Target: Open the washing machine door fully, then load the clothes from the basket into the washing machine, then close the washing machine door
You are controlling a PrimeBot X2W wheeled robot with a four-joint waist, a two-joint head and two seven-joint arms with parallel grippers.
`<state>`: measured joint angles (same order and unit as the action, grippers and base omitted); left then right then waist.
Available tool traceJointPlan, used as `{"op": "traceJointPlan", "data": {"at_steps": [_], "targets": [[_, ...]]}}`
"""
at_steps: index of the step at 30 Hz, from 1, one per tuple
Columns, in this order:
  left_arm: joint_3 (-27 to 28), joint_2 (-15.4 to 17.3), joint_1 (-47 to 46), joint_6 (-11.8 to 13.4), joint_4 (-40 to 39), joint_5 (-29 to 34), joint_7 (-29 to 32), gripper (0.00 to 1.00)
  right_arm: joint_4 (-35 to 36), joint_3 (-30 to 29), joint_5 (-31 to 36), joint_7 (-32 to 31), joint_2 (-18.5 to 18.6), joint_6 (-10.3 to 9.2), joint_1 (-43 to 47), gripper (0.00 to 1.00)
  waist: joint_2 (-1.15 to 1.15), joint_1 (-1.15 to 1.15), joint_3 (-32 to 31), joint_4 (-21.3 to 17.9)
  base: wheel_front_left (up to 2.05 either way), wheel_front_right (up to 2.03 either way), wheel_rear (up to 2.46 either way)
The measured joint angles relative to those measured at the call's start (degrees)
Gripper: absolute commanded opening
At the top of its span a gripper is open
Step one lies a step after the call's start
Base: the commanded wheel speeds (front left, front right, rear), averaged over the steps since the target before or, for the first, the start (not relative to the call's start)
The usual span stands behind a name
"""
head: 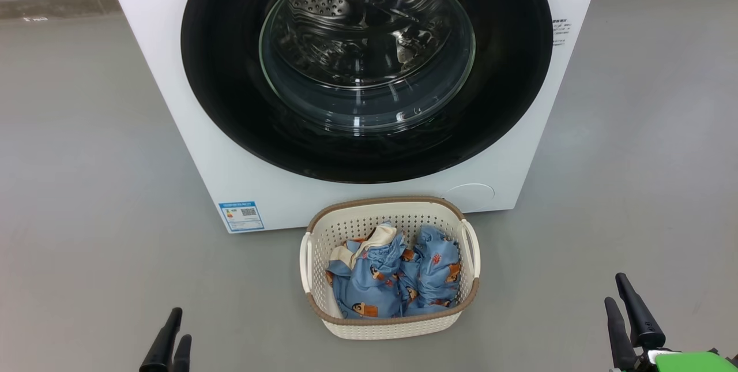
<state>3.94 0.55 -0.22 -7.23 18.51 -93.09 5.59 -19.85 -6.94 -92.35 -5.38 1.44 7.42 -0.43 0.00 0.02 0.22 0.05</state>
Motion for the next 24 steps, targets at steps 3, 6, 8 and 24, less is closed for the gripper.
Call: {"op": "traceJointPlan", "data": {"at_steps": [3, 6, 8, 24], "targets": [[-0.1, 0.0, 0.0, 0.0, -0.1, 0.0, -0.2, 1.00, 0.0, 0.1, 0.0, 0.2, 0.0, 0.00, 0.0, 1.00, 0.00, 0.04, -0.1, 0.0, 0.00, 0.00, 0.00], [-0.3, 0.1, 0.0, 0.0, -0.5, 0.1, -0.7, 1.00, 0.0, 0.4, 0.4, 0.8, 0.0, 0.00, 0.0, 1.00, 0.00, 0.00, -0.1, 0.1, 0.00, 0.00, 0.00], [-0.6, 0.2, 0.0, 0.0, -0.7, 0.7, -1.1, 1.00, 0.0, 0.5, 1.3, 1.1, 0.0, 0.00, 0.0, 1.00, 0.00, 0.00, 0.0, 0.1, 0.00, 0.00, 0.00], [-1.2, 0.8, 0.0, 0.0, -2.9, 10.5, -3.8, 1.00, -0.1, 2.9, 9.0, 3.5, 0.5, 0.00, -0.2, 1.00, 0.00, -0.01, 0.1, 0.4, 0.00, 0.00, 0.00]]}}
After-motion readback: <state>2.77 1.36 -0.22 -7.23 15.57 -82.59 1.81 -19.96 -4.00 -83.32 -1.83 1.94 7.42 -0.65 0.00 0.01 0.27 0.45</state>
